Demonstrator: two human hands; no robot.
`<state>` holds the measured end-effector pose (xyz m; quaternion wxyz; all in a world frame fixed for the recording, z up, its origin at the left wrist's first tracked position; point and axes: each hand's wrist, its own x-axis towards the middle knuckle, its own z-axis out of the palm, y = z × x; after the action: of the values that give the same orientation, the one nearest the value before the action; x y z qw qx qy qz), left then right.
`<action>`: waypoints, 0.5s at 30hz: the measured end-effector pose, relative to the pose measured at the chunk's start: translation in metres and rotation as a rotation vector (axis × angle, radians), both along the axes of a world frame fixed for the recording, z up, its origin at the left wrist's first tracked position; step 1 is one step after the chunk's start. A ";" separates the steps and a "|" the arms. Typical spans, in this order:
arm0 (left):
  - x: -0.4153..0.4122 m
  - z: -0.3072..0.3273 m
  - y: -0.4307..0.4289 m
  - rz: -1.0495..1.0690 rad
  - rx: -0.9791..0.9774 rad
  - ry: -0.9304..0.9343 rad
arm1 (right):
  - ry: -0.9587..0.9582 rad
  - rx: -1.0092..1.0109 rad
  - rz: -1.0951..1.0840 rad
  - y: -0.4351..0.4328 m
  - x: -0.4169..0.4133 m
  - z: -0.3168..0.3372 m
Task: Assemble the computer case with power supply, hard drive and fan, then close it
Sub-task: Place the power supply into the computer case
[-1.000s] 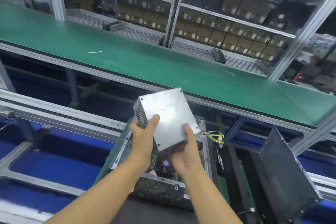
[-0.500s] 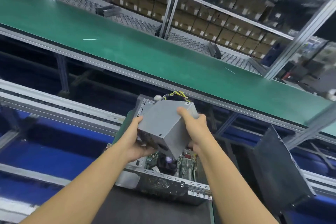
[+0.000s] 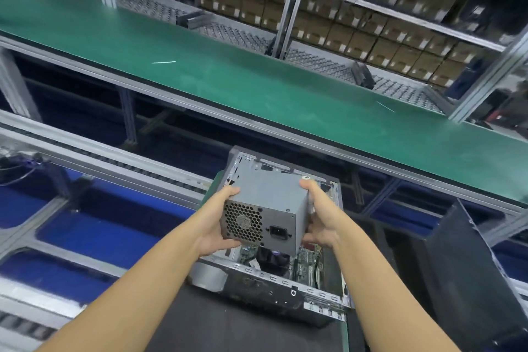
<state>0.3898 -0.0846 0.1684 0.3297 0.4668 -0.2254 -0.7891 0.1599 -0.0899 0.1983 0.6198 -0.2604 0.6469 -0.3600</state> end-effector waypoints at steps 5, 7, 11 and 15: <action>-0.007 0.015 -0.006 0.158 -0.246 -0.218 | -0.320 -0.045 -0.057 0.000 0.005 -0.026; -0.011 0.024 -0.006 0.223 -0.330 -0.363 | -0.397 -0.053 -0.071 -0.002 0.010 -0.032; -0.008 0.037 -0.008 0.248 -0.581 -0.783 | -0.295 -0.071 -0.042 -0.011 0.017 -0.041; -0.001 0.037 -0.007 0.239 -0.776 -1.093 | -0.105 -0.099 -0.003 -0.018 0.023 -0.047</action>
<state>0.3886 -0.0912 0.2055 0.3970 0.6681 -0.5731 -0.2599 0.1830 -0.1078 0.1517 0.6386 -0.2705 0.5955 -0.4055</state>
